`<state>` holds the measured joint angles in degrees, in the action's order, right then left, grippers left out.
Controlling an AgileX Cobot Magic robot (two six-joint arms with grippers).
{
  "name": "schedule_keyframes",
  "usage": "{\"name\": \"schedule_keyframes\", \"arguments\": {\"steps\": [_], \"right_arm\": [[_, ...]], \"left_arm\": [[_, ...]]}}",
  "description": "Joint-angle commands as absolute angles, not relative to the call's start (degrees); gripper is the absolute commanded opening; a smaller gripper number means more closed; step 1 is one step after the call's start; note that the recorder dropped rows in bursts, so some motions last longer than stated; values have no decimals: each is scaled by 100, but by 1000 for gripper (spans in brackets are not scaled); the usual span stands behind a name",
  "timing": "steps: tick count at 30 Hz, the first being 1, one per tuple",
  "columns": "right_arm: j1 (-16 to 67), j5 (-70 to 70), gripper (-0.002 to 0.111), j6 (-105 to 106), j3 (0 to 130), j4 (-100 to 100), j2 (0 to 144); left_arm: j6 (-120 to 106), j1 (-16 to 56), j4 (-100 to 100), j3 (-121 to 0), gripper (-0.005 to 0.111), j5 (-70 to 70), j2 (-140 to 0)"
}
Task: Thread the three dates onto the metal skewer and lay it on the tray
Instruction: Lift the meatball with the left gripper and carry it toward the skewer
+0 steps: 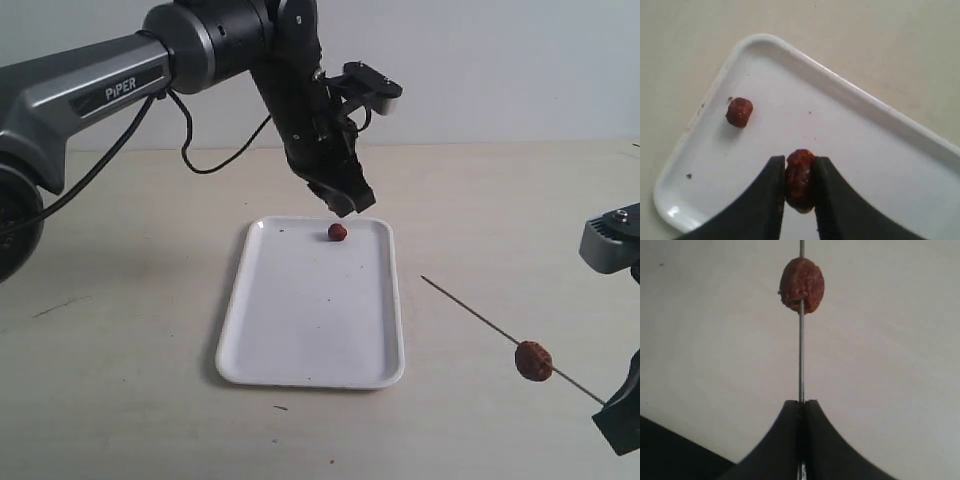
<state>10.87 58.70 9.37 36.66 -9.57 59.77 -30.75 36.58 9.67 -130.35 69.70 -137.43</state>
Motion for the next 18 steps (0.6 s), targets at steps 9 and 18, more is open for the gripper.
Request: {"name": "schedule_keyframes", "arguments": {"steps": [9, 18], "right_arm": [[1068, 5859, 0, 1153, 3694, -1103, 5935], [1068, 6075, 0, 1241, 3694, -1205, 5935]], "left_arm": [[-3776, 3658, 1255, -13073, 22, 6996, -13600], [-6134, 3658, 2121, -13060, 22, 6996, -13566]]}}
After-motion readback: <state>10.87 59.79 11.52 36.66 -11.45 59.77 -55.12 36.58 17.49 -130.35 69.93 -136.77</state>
